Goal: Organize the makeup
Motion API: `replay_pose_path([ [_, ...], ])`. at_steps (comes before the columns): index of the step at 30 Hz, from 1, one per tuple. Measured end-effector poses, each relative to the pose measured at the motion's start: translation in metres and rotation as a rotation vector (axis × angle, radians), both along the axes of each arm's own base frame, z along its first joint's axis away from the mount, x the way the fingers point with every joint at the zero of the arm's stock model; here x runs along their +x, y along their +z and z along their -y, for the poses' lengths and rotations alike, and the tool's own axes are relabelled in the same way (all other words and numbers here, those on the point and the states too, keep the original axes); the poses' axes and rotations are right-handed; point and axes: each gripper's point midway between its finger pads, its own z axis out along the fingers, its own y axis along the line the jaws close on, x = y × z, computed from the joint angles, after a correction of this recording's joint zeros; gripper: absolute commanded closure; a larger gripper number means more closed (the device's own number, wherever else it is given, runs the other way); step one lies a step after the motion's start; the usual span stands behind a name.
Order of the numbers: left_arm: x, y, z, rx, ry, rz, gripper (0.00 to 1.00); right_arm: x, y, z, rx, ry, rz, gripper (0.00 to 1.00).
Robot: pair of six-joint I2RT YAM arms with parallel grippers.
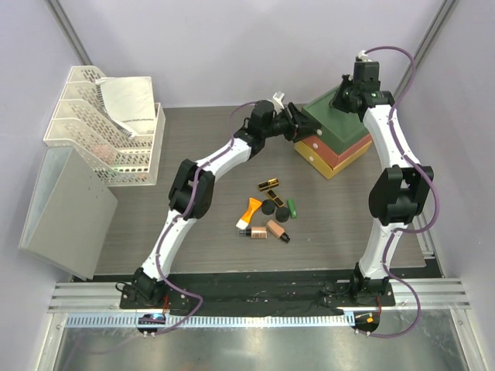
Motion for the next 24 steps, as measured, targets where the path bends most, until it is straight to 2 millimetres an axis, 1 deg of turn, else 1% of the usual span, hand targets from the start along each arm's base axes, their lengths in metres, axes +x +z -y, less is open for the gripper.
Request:
replay_pose_path([
  [6, -0.004, -0.003, 0.008, -0.011, -0.025, -0.014, 0.55, 0.003, -0.001, 0.001, 0.007, 0.002, 0.003, 0.99],
  [9, -0.004, -0.004, 0.009, -0.013, -0.030, -0.015, 0.58, 0.004, -0.001, 0.001, 0.008, 0.003, 0.005, 0.99],
  [12, -0.005, -0.004, 0.010, -0.017, -0.034, -0.015, 0.65, 0.006, 0.000, 0.001, 0.010, 0.005, 0.007, 0.99],
  [15, -0.006, -0.006, 0.013, -0.018, -0.039, -0.019, 0.74, 0.006, -0.001, 0.002, 0.011, 0.005, 0.008, 0.99],
  [16, -0.007, -0.007, 0.013, -0.020, -0.041, -0.025, 0.81, 0.006, -0.001, 0.002, 0.012, 0.004, 0.008, 0.99],
  [18, -0.007, -0.005, 0.015, -0.028, -0.043, -0.026, 0.89, 0.007, 0.000, 0.003, 0.012, 0.004, 0.009, 0.99],
  [19, -0.007, -0.005, 0.015, -0.029, -0.044, -0.027, 0.99, 0.007, 0.000, 0.003, 0.012, 0.004, 0.010, 0.99],
  [24, -0.009, -0.005, 0.015, -0.032, -0.055, -0.025, 1.00, 0.010, -0.001, 0.006, 0.009, -0.001, 0.018, 0.99],
])
